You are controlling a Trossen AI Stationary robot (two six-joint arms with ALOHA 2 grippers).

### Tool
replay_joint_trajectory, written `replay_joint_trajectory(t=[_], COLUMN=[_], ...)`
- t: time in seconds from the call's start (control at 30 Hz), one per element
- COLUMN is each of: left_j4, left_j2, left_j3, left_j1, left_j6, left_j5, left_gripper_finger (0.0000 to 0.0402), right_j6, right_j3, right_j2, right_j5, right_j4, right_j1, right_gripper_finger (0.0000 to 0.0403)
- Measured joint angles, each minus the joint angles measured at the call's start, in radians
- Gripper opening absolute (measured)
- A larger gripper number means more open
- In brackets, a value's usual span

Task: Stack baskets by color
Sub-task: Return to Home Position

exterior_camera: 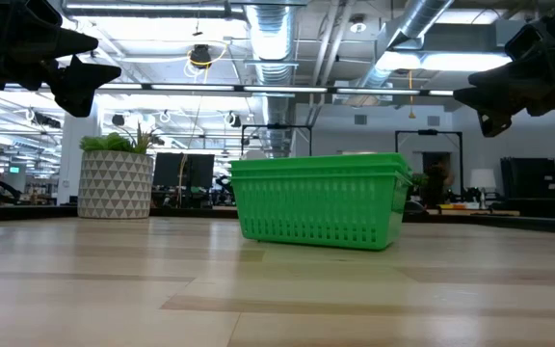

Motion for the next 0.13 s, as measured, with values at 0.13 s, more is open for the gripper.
replay_joint_trajectory(t=[0.13], left_j4=[0.0], left_j2=[0.0], left_j3=[0.0], left_j1=[0.0], left_j6=[0.0], left_j5=[0.0], left_gripper_finger=[0.0224], right_j6=[0.0], right_j3=[0.0], right_j2=[0.0], right_j5=[0.0], right_j4=[0.0], right_j1=[0.0], right_gripper_finger=[0.0171])
